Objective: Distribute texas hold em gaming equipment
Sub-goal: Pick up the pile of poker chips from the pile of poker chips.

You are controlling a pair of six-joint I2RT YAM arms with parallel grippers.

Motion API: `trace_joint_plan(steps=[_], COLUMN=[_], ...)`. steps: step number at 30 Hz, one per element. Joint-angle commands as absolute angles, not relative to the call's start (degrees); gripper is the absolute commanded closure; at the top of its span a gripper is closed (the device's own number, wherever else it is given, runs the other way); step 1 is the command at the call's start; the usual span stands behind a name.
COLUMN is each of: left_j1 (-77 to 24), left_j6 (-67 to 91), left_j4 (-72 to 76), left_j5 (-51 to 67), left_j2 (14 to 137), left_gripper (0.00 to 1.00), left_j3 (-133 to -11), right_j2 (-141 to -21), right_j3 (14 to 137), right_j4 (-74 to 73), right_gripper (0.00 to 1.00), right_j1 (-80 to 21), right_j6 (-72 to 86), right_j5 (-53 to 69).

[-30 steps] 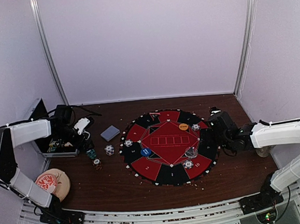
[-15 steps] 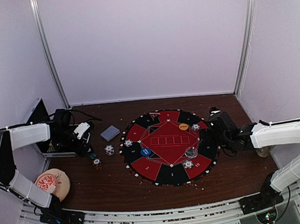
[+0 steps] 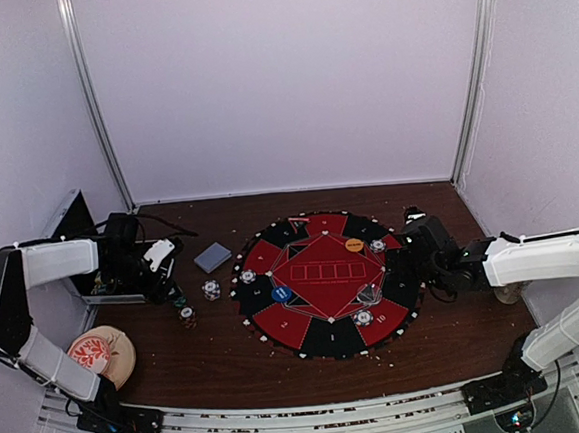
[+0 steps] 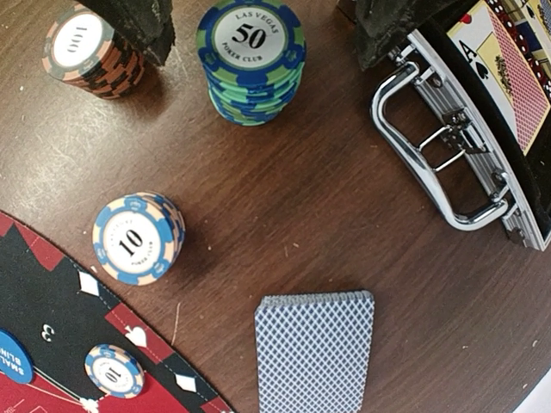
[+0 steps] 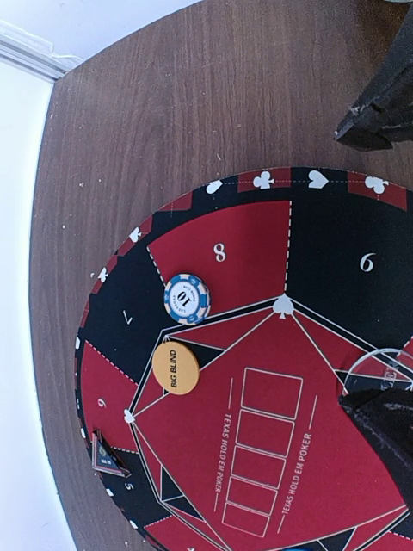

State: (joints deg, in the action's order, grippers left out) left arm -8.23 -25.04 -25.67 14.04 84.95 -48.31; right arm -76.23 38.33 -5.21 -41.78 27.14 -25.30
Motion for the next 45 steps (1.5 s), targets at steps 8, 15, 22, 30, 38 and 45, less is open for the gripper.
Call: trace_joint_plan(steps=[8,15,22,30,38,45], left_j1=[-6.9,-6.4,-6.4,-6.4,-6.4,-6.4], left_j6=[-26.3,-26.6,-26.9,-27.3,-27.8,-28.3], left_j4=[-23.8,-23.7,-23.8,-24.2,-25.3,-26.4], left_j5=[15.7,16.3,16.5,17.0,18.4,19.5], left_j2=[86.6,87.1,87.5,87.2,86.2,85.0], left_gripper=[0.32,0.38,0.45,0.53,0.68,0.75], left_j3=[-48.3,-48.4,-48.3,-48.2,-48.2,-48.8], right_j2=[-76.9,-76.9,-77.1,-77.2,-77.1,-76.9], right_j3=[39.9,39.8,39.8,40.0,39.9,39.9], right_j4=[-4.5,-4.5,-4.4,-4.4,-4.4,-4.4], right_gripper=[0.02,0.02,0.02,0.02,0.02,0.02], right_j1=[-42.1,-42.2,-42.1,-42.2,-42.2,-42.2], right_j6=[26.6,26.6,26.6,26.5,26.5,26.5], right_j5=[-25.9,-26.0,-26.1,-26.2,-26.3,-26.2])
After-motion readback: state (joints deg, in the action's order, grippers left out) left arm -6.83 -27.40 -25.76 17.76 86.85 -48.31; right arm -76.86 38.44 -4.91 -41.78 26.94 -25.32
